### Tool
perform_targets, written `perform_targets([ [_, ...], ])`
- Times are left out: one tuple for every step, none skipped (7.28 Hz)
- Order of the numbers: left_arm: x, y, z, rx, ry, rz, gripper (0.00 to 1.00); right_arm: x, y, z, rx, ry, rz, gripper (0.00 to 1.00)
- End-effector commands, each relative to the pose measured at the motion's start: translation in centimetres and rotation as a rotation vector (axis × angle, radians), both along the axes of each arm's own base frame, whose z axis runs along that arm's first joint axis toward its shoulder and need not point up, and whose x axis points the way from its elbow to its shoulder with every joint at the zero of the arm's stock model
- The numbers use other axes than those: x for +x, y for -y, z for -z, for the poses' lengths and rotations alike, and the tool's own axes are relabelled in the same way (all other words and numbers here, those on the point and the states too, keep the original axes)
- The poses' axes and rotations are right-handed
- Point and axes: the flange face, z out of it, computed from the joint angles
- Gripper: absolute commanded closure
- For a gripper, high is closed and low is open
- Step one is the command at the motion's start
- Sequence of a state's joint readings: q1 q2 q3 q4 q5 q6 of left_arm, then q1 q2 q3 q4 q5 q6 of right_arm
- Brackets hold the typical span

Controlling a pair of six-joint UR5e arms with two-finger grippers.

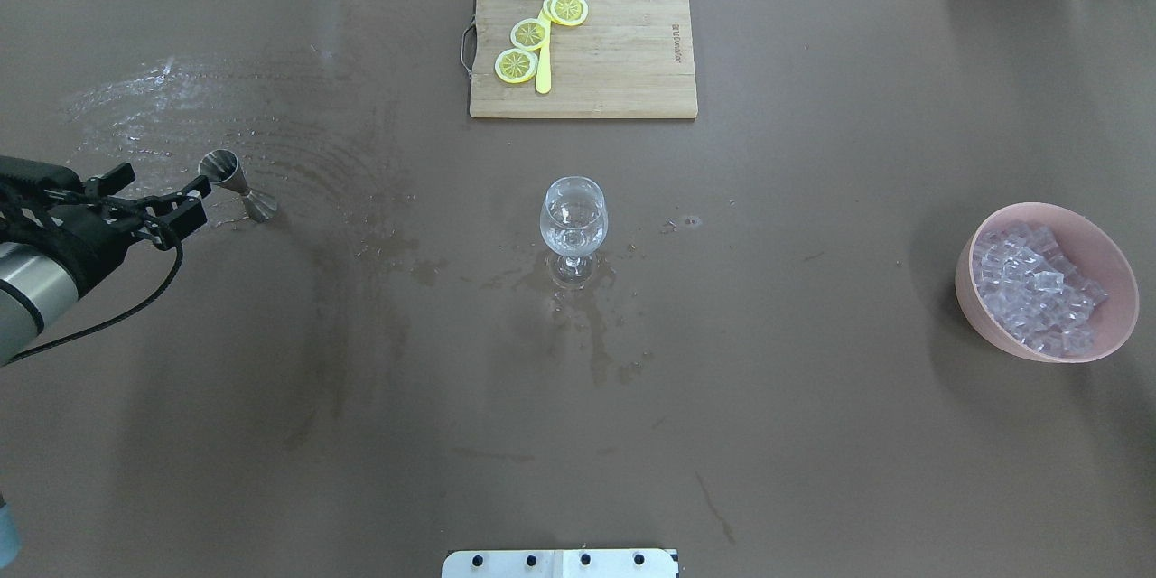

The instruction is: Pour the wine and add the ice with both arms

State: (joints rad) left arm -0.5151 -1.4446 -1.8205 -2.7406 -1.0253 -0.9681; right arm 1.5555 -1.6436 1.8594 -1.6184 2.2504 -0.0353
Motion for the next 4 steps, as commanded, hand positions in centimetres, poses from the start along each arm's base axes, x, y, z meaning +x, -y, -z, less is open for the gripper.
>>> perform_targets([
  [4.3, 0.7, -1.2, 0.016, 0.016, 0.077, 0.02, 0.0, 0.0, 0.1, 0.002, 0.002, 0.000, 0.00],
  [5.5, 1.4, -1.5, 0.017, 0.025, 0.094, 0.02, 0.0, 0.0, 0.1, 0.002, 0.000, 0.000, 0.00],
  [5.8, 1.5, -1.6, 0.016, 0.023, 0.095, 0.02, 0.0, 0.0, 0.1, 0.002, 0.000, 0.000, 0.00],
  [6.0, 1.6, -2.2, 0.005, 0.021, 0.098, 0.02, 0.0, 0.0, 0.0, 0.000, 0.000, 0.000, 0.00],
])
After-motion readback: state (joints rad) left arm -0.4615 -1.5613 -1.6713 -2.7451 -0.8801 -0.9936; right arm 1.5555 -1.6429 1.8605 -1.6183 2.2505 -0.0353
